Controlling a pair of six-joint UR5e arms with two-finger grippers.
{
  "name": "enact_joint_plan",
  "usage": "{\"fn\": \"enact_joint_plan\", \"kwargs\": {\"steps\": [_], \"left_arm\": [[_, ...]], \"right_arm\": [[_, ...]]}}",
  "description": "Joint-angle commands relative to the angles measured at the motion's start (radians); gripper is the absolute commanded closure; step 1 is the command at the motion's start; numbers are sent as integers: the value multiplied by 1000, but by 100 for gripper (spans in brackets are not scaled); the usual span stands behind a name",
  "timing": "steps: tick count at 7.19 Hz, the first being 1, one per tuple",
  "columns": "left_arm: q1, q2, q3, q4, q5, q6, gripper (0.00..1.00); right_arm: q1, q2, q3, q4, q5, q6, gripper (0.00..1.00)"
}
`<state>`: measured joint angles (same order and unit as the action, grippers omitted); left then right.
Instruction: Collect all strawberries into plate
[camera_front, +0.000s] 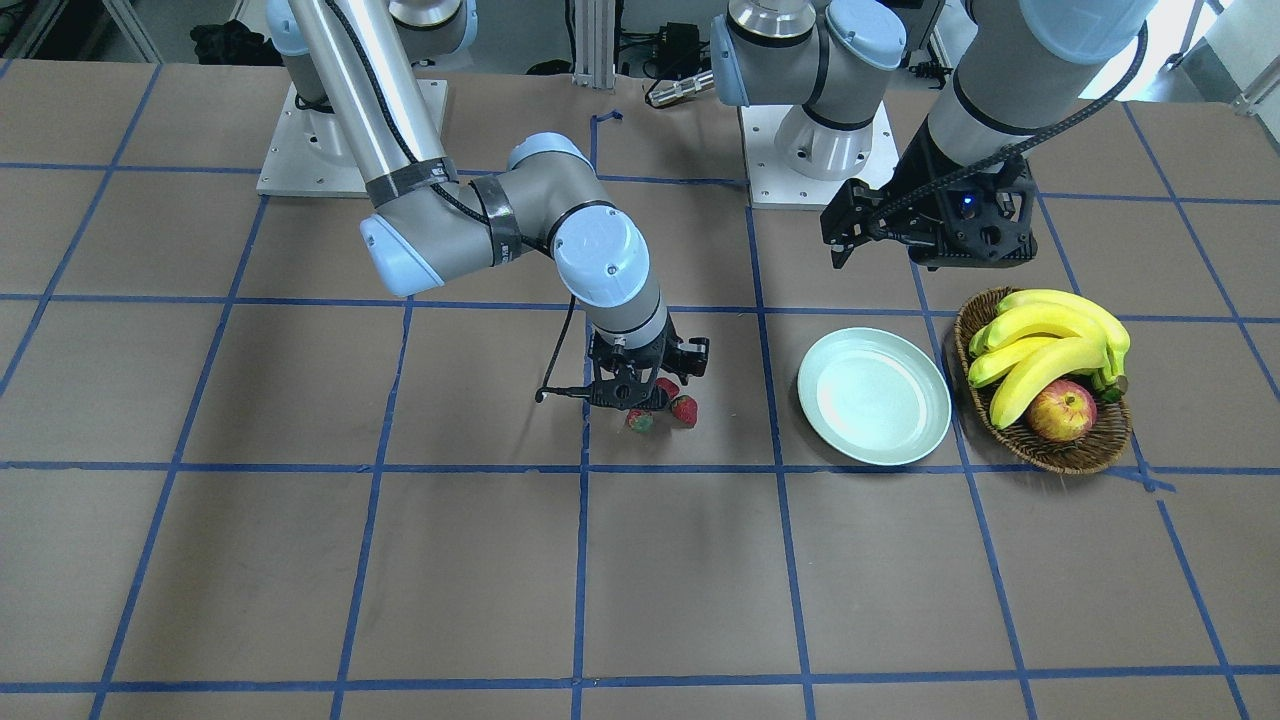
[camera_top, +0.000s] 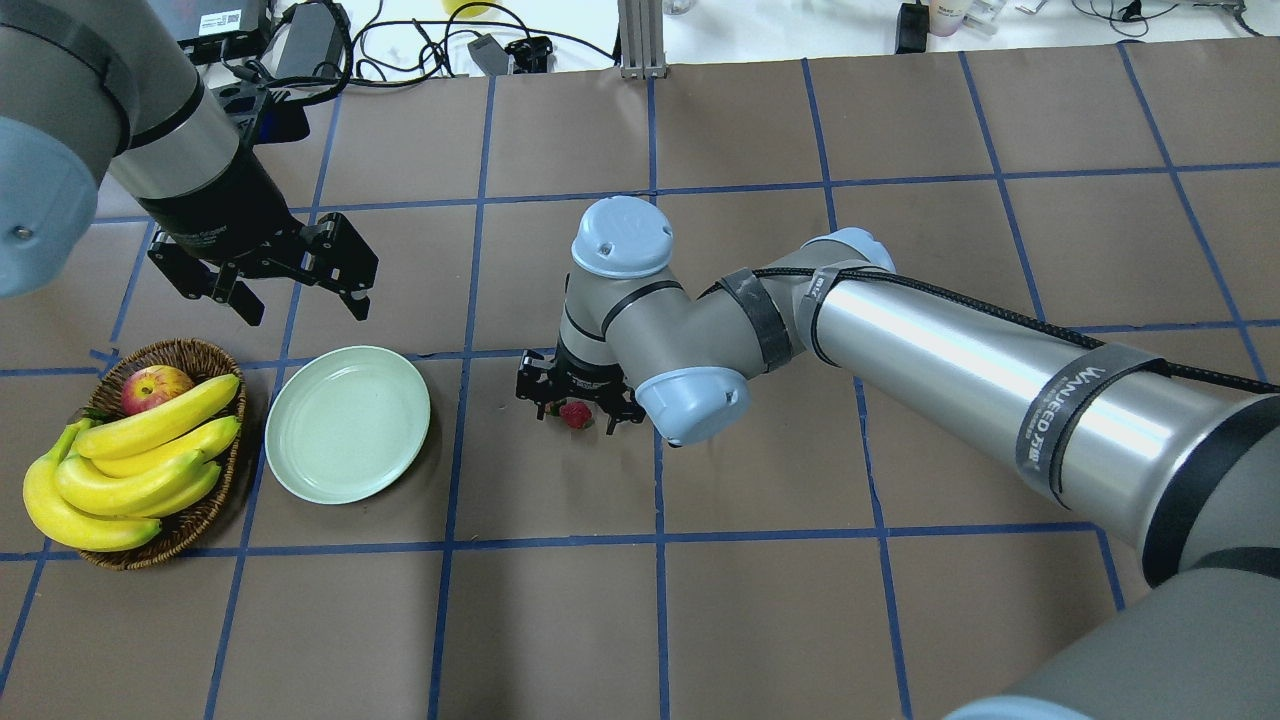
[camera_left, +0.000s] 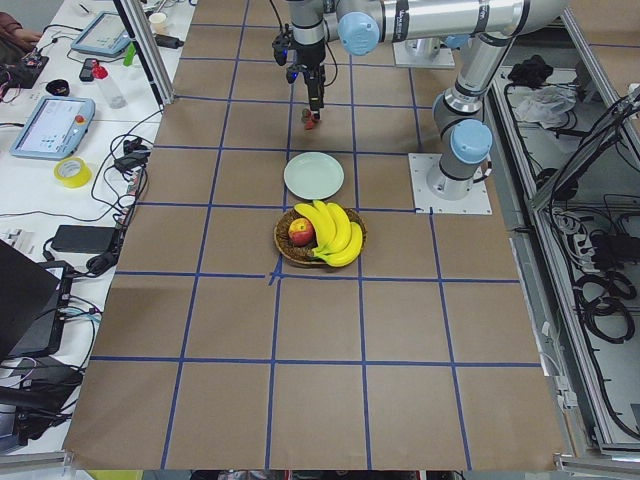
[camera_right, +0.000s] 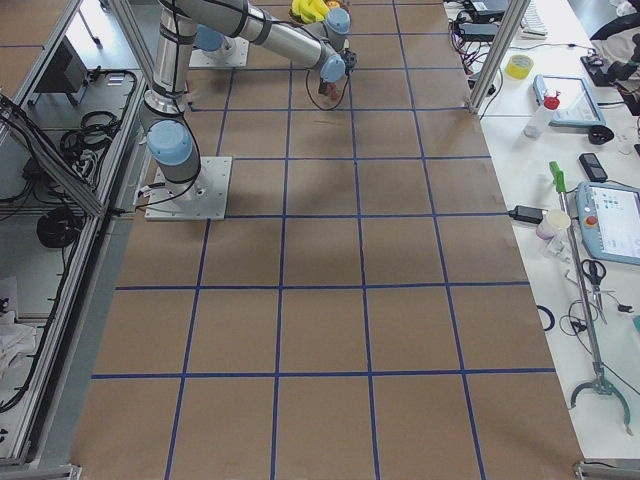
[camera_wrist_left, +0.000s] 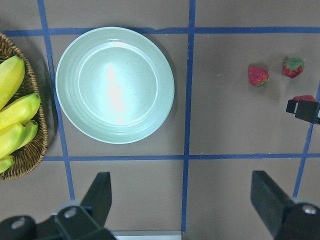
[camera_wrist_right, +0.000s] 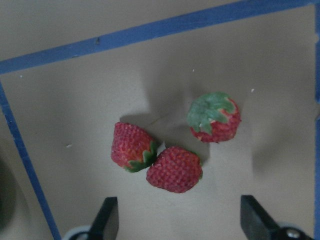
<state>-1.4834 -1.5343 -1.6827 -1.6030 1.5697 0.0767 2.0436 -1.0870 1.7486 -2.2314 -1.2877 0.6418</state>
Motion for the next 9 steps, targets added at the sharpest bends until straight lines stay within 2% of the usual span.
{"fn": "enact_joint_plan", "kwargs": {"steps": [1, 2, 5, 6, 8, 9], "left_arm": [[0, 0, 0, 0, 1, 0, 0], [2, -1, 1, 3, -2, -2, 0], [15, -15, 0, 3, -7, -15, 0], [15, -20, -3, 3, -13, -18, 0], [-24, -62, -55, 175, -28, -18, 0], [-108, -79, -80, 292, -31, -20, 0]], "right_arm": [[-15, -65, -12, 88, -63, -10, 5], [-57, -130, -36, 167, -124, -37, 0], [-273, -258, -217, 549, -198, -302, 0], [-342, -284, -271, 653, -267, -403, 0], [-405, -338, -340, 761, -291, -441, 0], [-405, -391, -337, 760, -276, -465, 0]]}}
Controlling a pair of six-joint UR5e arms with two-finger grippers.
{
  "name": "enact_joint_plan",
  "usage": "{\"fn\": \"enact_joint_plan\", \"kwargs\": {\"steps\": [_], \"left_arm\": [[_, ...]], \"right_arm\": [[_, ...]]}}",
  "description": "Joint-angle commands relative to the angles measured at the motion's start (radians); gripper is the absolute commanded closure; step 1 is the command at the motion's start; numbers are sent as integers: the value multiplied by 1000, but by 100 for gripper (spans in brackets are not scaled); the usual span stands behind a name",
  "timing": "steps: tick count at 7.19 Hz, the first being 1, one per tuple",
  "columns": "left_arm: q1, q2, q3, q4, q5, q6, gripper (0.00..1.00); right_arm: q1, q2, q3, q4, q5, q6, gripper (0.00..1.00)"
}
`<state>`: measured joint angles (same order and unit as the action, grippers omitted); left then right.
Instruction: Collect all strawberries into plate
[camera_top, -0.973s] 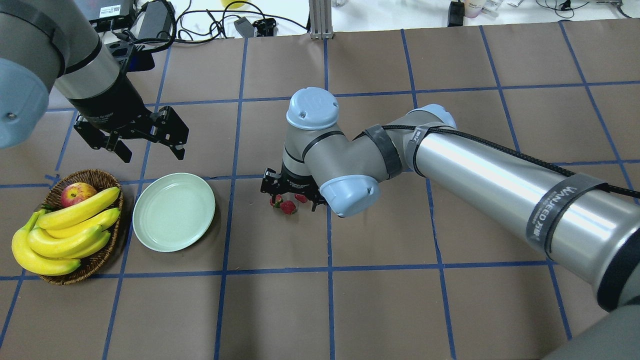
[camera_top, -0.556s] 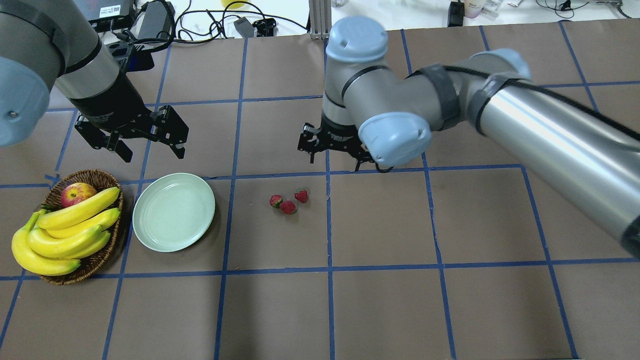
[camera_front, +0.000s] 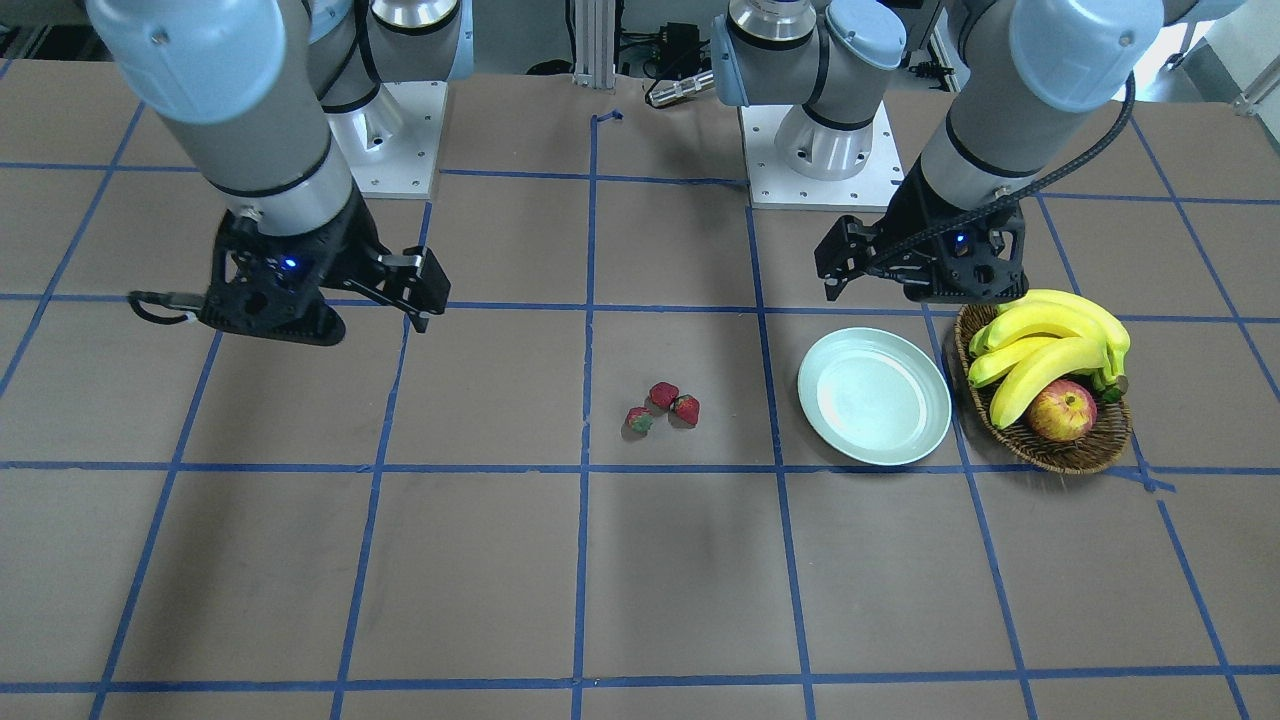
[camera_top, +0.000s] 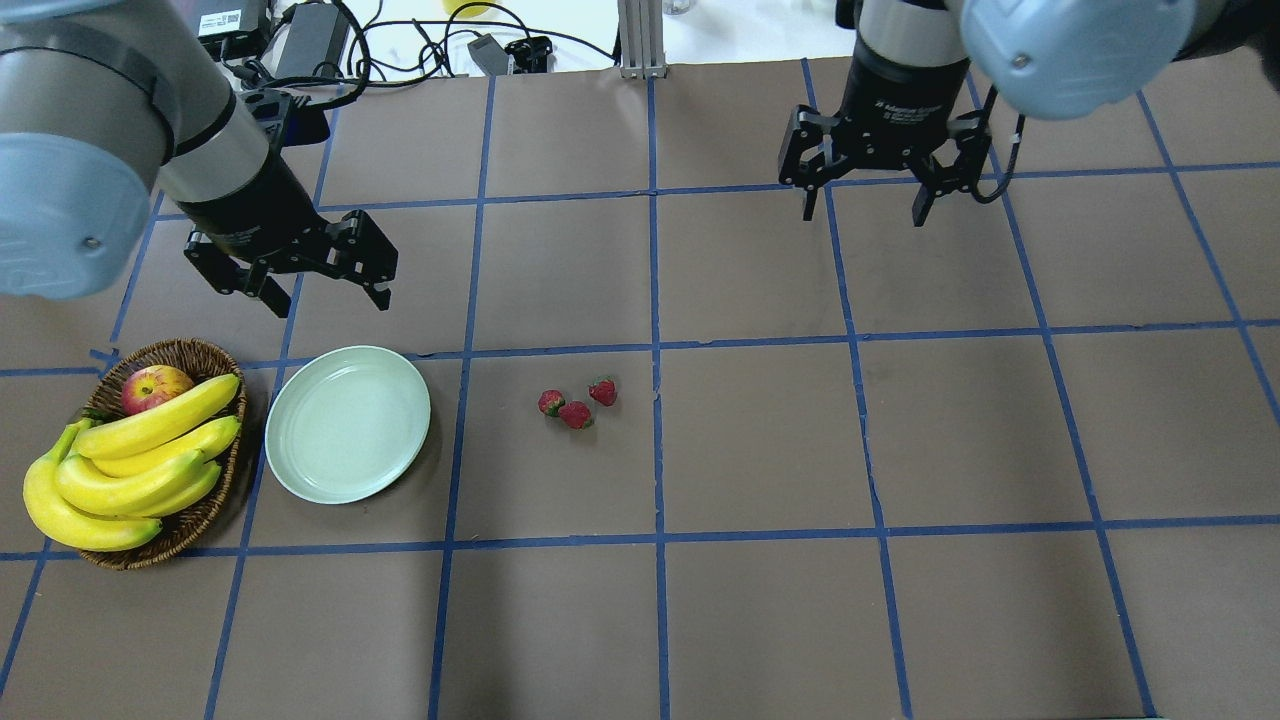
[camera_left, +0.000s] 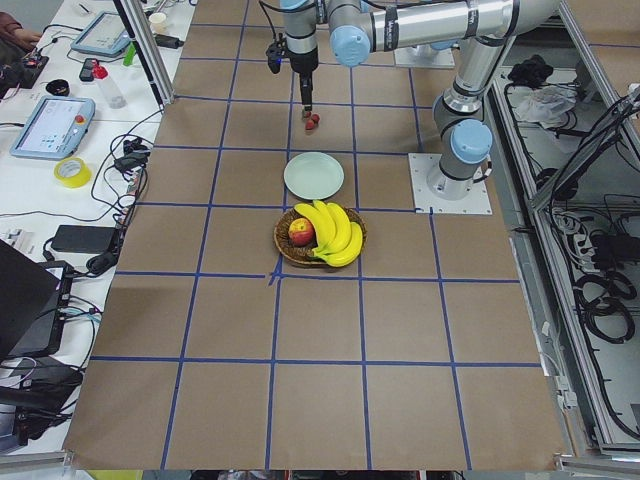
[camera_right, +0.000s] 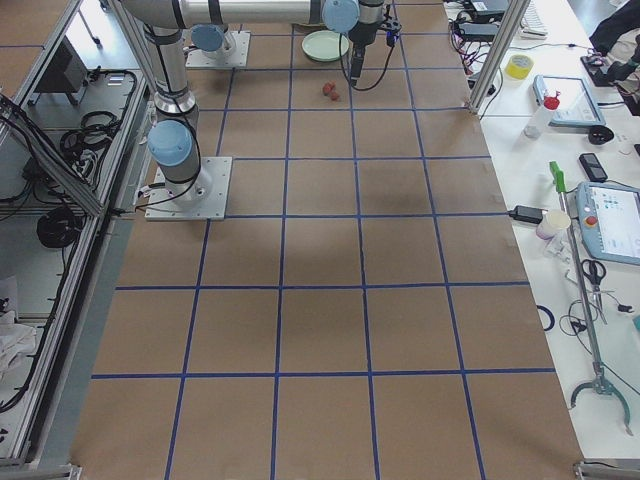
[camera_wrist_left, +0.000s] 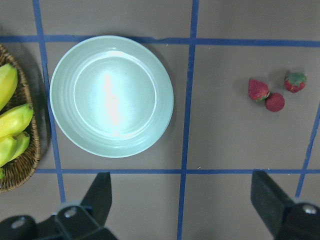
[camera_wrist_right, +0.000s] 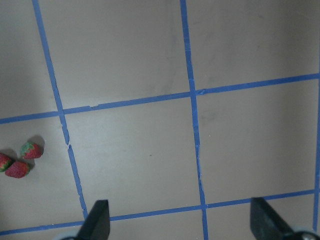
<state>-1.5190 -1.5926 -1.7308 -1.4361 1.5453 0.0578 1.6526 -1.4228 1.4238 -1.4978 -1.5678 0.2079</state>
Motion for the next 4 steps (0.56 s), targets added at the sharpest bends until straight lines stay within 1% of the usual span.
{"fn": "enact_joint_plan", "kwargs": {"steps": [1, 2, 3, 4], "left_arm": [[-137, -64, -50, 260, -8, 0, 0], [-154, -88, -56, 279, -22, -1, 0], [-158, -111, -62, 275, -119, 0, 0], [-161, -137, -99, 301, -137, 2, 0]], "right_arm": [[-14, -99, -8, 27, -9, -104, 0], [-14, -126, 6, 33, -12, -122, 0], [-14, -145, 13, 34, -17, -134, 0], [-14, -146, 53, 22, -18, -151, 0]]}}
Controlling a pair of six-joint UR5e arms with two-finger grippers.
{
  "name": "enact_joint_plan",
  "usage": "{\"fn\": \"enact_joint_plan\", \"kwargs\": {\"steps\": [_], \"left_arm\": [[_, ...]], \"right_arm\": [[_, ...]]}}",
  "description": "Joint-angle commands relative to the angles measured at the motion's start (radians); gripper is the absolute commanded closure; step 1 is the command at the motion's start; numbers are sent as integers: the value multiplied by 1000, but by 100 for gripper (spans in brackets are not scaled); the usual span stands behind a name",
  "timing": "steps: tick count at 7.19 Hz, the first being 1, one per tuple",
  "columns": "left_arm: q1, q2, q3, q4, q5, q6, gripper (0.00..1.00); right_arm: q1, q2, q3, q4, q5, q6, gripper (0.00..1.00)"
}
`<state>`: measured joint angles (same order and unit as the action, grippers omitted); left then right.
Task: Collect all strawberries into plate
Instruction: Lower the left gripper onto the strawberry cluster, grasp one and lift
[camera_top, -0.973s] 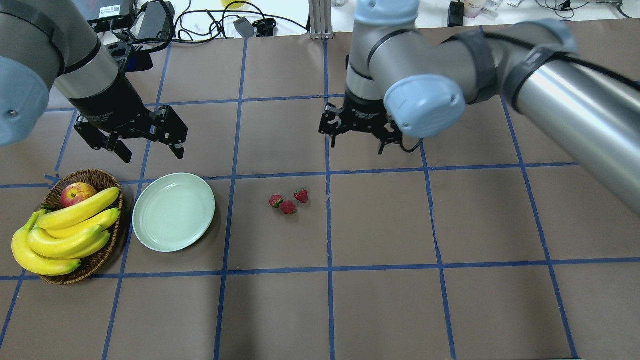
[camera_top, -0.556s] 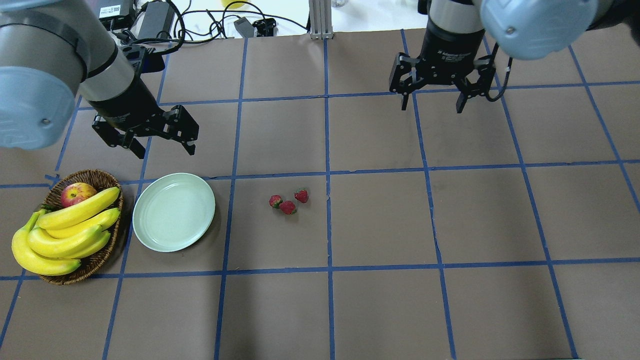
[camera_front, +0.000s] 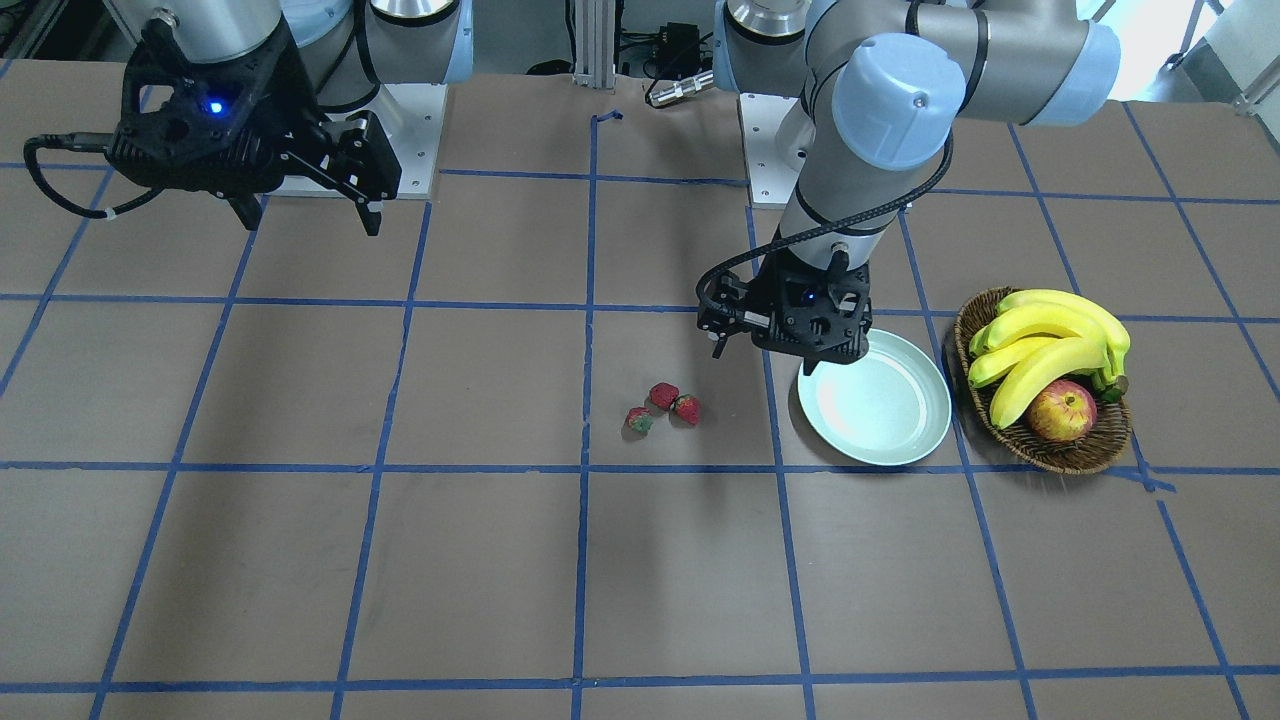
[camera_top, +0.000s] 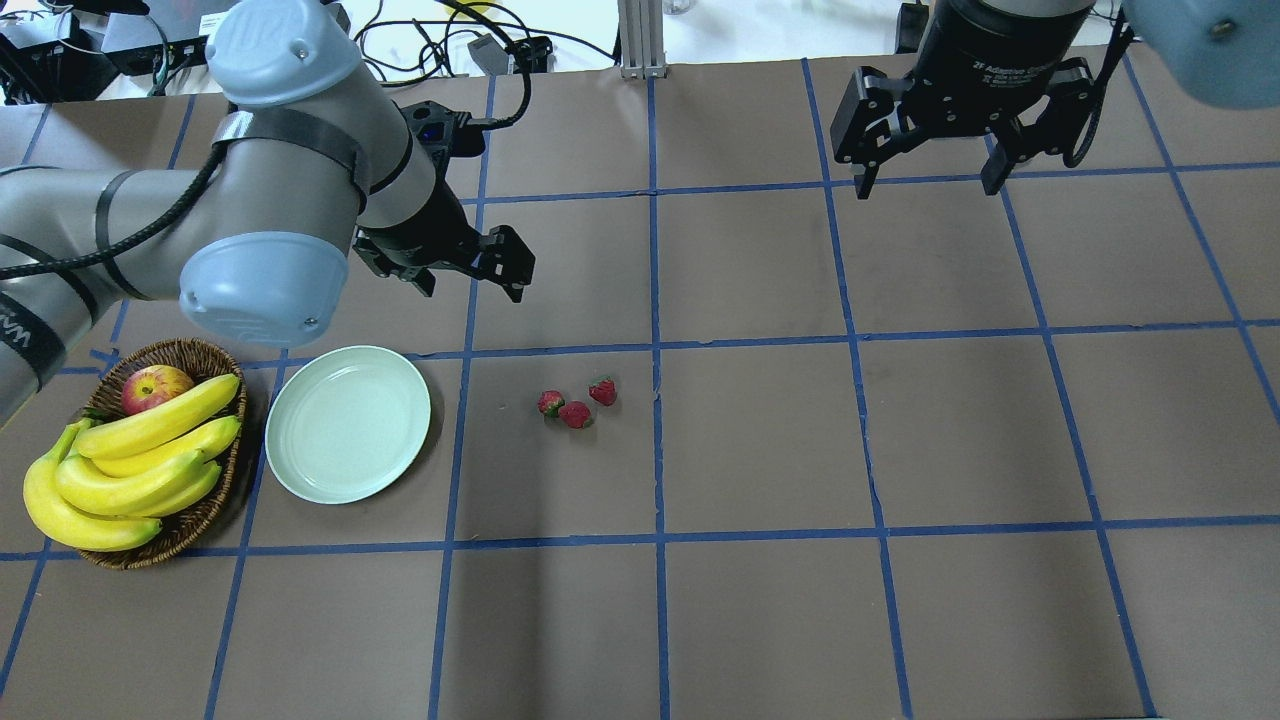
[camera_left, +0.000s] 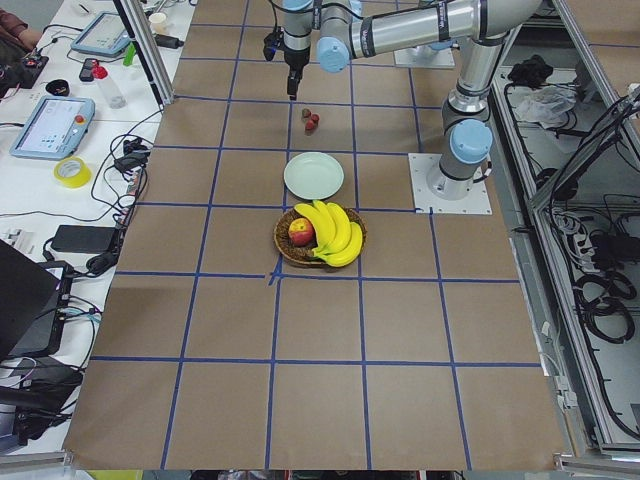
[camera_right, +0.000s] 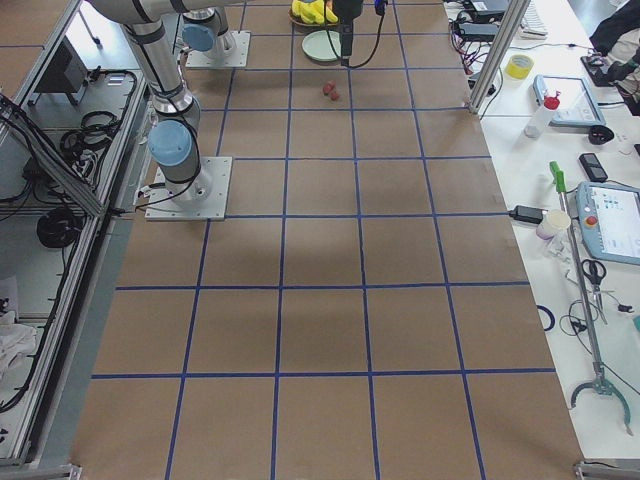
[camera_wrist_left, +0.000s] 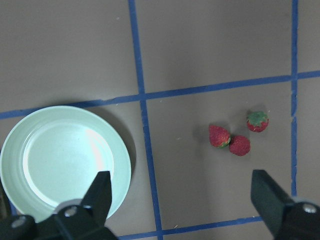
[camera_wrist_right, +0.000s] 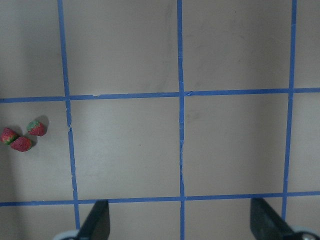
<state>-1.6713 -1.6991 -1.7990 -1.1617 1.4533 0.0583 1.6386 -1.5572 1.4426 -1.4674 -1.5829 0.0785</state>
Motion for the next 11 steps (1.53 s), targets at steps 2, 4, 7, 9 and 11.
{"fn": "enact_joint_plan", "kwargs": {"steps": [2, 4, 7, 9, 11], "left_arm": [[-60, -83, -146, 245, -51, -3, 0], [-102, -138, -171, 312, -50, -25, 0], [-127, -200, -171, 361, -48, -26, 0], [-128, -237, -171, 408, -50, -26, 0], [-130, -255, -171, 409, -51, -26, 6]], "right_arm": [[1, -30, 53, -89, -5, -48, 0], [1, -32, 56, -99, -48, -42, 0], [1, -30, 64, -102, -34, -45, 0], [0, -29, 71, -106, -29, -43, 0], [-2, -29, 73, -125, 23, -45, 0]]}}
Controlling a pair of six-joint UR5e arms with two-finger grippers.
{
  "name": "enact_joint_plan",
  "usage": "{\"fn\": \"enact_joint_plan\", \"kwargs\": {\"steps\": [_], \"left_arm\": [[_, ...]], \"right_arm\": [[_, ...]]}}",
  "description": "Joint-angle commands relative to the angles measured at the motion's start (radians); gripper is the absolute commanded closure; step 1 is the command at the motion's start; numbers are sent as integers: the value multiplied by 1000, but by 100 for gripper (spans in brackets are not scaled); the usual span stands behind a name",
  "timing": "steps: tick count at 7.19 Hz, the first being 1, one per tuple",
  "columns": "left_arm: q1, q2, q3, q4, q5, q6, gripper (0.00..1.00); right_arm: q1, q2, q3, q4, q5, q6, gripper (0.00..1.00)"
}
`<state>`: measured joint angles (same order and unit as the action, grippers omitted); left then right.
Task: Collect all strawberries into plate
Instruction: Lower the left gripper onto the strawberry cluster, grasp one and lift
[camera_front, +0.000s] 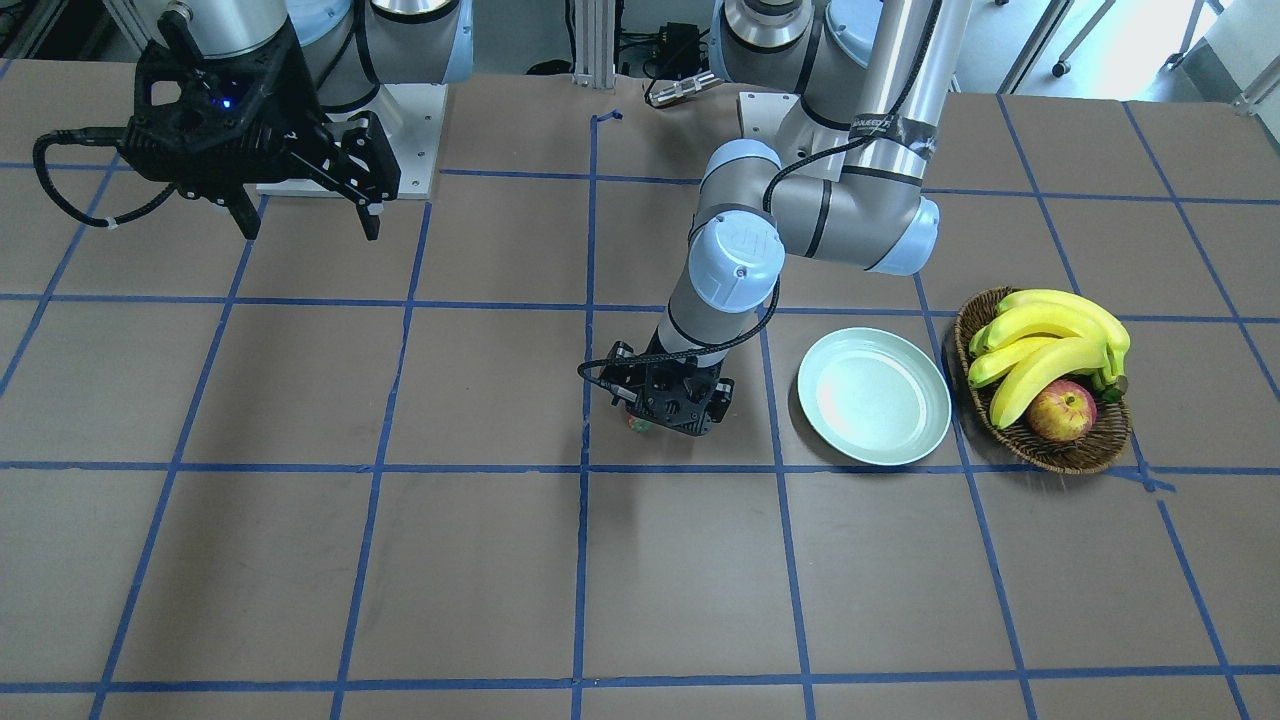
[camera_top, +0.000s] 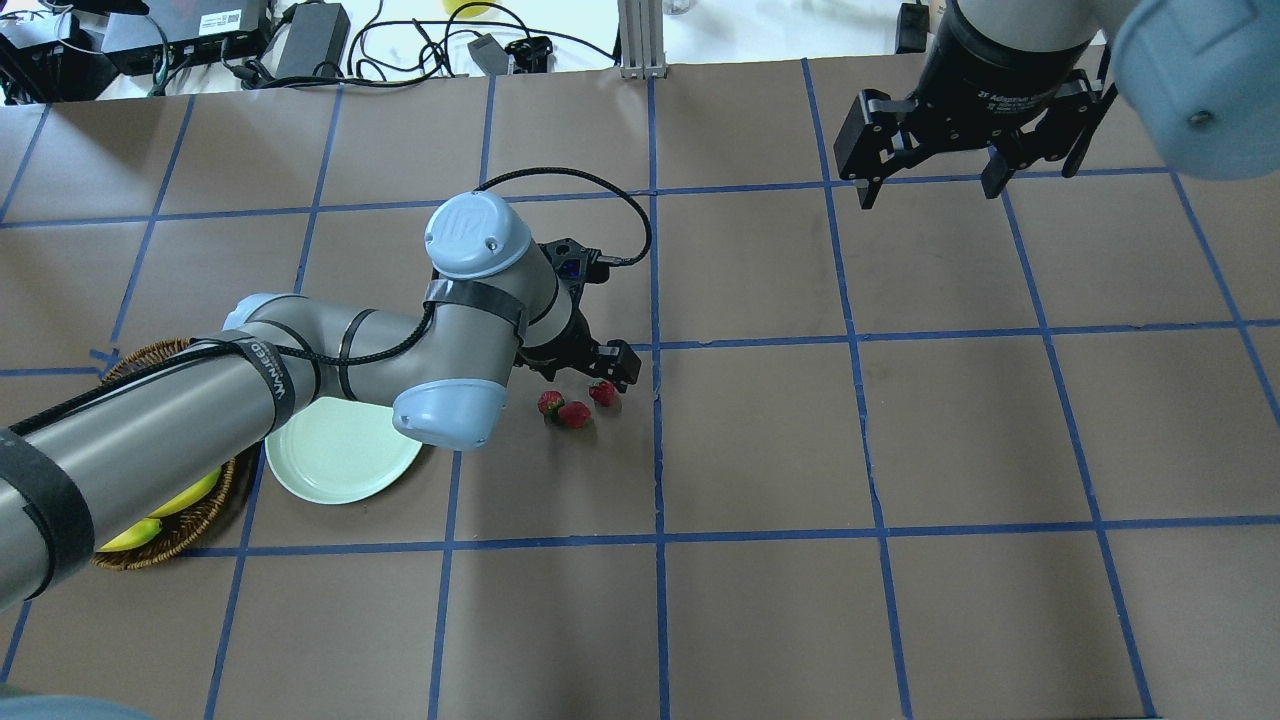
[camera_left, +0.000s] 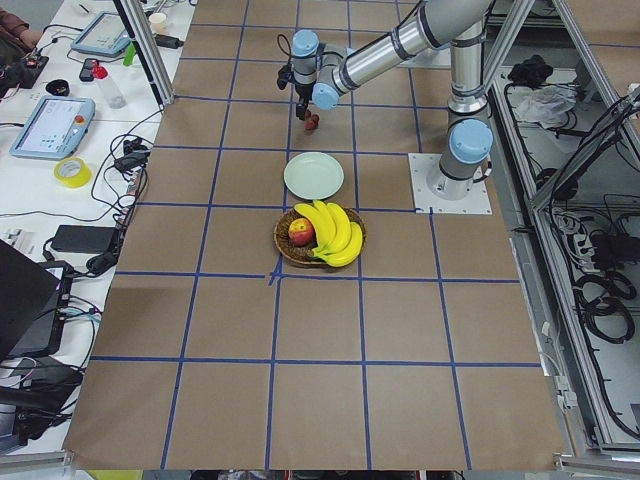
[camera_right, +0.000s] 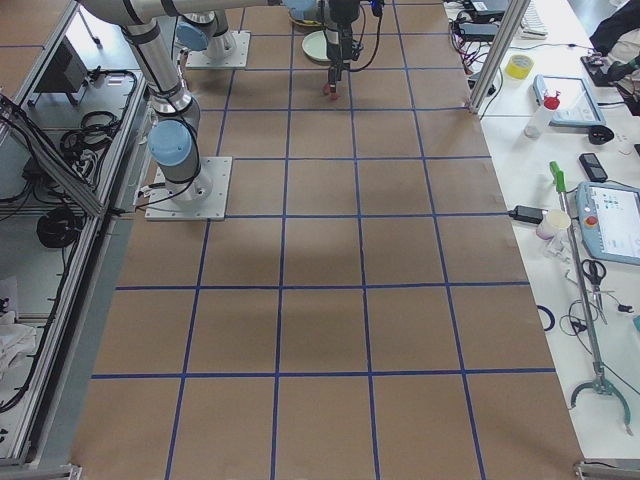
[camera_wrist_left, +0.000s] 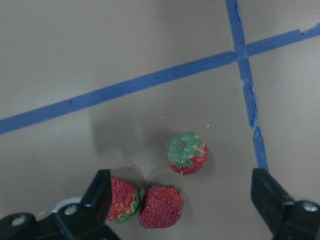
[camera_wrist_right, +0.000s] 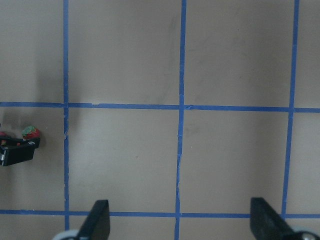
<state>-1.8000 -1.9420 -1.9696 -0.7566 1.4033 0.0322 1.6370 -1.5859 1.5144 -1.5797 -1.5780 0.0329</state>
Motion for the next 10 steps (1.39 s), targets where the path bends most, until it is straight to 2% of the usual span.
{"fn": "enact_joint_plan", "kwargs": {"steps": [1, 2, 3, 5, 6, 8, 9, 10], "left_arm": [[-1, -20, 5, 5, -1, 0, 6], [-1, -26, 5, 19, -3, 0, 6], [-2, -32, 5, 20, -3, 0, 14], [-2, -35, 5, 20, -4, 0, 83], [-2, -35, 5, 20, -7, -3, 100], [-2, -28, 23, 23, -27, -41, 100], [-1, -8, 88, -4, -18, -43, 100], [4, 0, 182, -129, -7, -41, 100]], "right_arm": [[-2, 0, 1, -16, 13, 2, 0], [-2, 0, 1, -16, 13, 5, 0], [-2, -2, 1, -16, 13, 8, 0], [0, -2, 1, -16, 13, 15, 0], [-2, -2, 1, -16, 13, 16, 0], [-2, -2, 1, -16, 13, 15, 0], [-2, -2, 1, -17, 13, 15, 0], [0, -2, 1, -17, 13, 15, 0]]}}
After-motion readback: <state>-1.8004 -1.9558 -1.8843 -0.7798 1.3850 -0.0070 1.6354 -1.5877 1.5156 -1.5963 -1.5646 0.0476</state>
